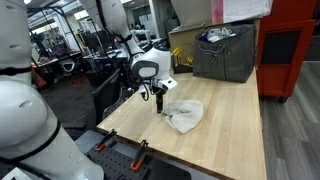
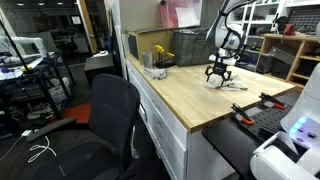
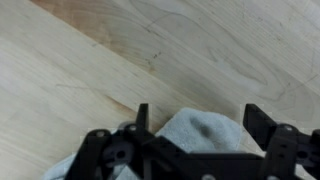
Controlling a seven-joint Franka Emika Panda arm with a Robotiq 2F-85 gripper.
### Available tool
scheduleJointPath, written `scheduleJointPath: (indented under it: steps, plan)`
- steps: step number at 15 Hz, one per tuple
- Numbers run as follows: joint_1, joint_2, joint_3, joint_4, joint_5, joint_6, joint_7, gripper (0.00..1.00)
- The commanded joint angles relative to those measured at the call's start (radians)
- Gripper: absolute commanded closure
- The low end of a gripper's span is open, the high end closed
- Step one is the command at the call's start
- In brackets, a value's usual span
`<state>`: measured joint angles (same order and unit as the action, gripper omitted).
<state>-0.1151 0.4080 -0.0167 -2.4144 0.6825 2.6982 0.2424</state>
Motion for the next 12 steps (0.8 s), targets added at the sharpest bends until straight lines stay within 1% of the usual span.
scheduleJointPath:
  steps: [1,3,5,9,10,12]
  plan:
    - [-0.022,0.078,0.024,0.060,0.093,0.046,0.002,0.34]
    - [-0.027,0.099,0.031,0.080,0.135,0.059,-0.006,0.51]
    - [-0.026,0.109,0.029,0.092,0.162,0.062,-0.006,0.65]
    - [-0.042,0.057,0.025,0.075,0.210,0.029,-0.030,0.95]
    - [-0.042,0.043,0.021,0.072,0.214,0.021,-0.032,1.00]
    - [-0.044,-0.003,0.017,0.057,0.206,-0.010,-0.039,1.00]
